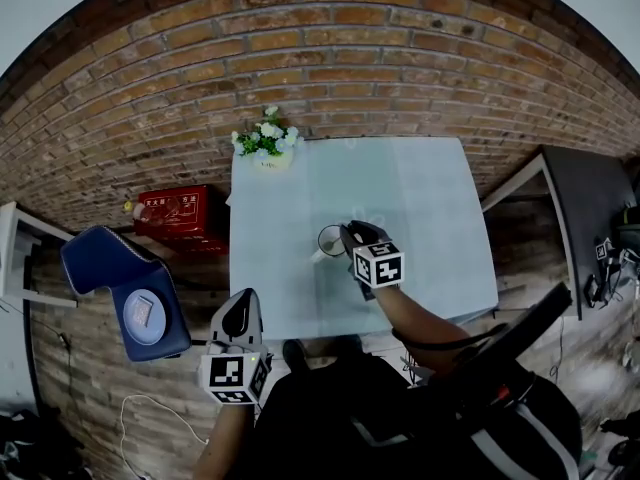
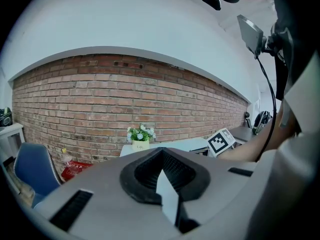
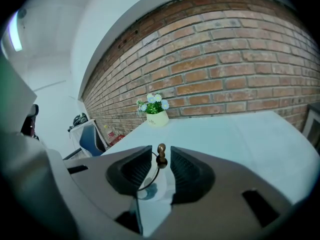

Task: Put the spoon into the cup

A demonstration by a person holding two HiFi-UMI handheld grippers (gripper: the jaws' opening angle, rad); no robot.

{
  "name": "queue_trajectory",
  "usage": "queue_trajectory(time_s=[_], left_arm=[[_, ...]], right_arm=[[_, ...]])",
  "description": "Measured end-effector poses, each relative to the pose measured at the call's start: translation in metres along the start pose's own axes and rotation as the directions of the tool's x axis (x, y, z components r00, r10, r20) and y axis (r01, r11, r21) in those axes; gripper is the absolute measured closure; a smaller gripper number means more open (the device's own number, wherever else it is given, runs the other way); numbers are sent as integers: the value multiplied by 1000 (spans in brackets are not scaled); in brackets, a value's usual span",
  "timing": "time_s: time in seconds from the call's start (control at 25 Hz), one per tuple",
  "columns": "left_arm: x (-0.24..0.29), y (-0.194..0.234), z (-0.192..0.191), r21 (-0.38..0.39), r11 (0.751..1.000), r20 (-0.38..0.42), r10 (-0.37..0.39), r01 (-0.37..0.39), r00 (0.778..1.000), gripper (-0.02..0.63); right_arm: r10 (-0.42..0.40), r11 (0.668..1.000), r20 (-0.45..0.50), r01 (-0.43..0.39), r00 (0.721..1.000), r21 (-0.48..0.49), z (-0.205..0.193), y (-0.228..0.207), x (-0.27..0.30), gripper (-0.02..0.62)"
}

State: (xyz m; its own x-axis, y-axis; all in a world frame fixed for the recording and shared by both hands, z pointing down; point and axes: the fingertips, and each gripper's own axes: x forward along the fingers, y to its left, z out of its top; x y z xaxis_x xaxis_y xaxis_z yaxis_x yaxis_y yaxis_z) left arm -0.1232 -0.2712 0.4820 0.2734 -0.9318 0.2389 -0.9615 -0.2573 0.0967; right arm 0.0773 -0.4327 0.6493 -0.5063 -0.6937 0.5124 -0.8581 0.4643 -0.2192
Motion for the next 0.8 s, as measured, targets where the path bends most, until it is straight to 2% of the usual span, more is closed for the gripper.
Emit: queue_trajectory(time_s=[0.2,0.36,0.6,0.72,0.8], left_arm=[[0,2,-3,4,1000,2,-9,9,1000,597],[0,7,-1,0,1000,10,-20,20,1000,597],[6,10,4,-2,998,27,-56,56,998,597],[13,7,6,-12,994,14,-106,106,994,597],[19,4,8,-19,990,7,-140,140,990,597]], right_arm=[[-2,1000,-4,2,1000,-4,0,-1,-2,394],[-25,1000,12,26,1000,-18,5,-2,-11,373],[-65,997,82,67,995,-25,29,-2,-36,373],[-79,997,134,81,988,-15,47,0,-55,376],[-83,996,169,87,982,-12,60,3,-70,421]])
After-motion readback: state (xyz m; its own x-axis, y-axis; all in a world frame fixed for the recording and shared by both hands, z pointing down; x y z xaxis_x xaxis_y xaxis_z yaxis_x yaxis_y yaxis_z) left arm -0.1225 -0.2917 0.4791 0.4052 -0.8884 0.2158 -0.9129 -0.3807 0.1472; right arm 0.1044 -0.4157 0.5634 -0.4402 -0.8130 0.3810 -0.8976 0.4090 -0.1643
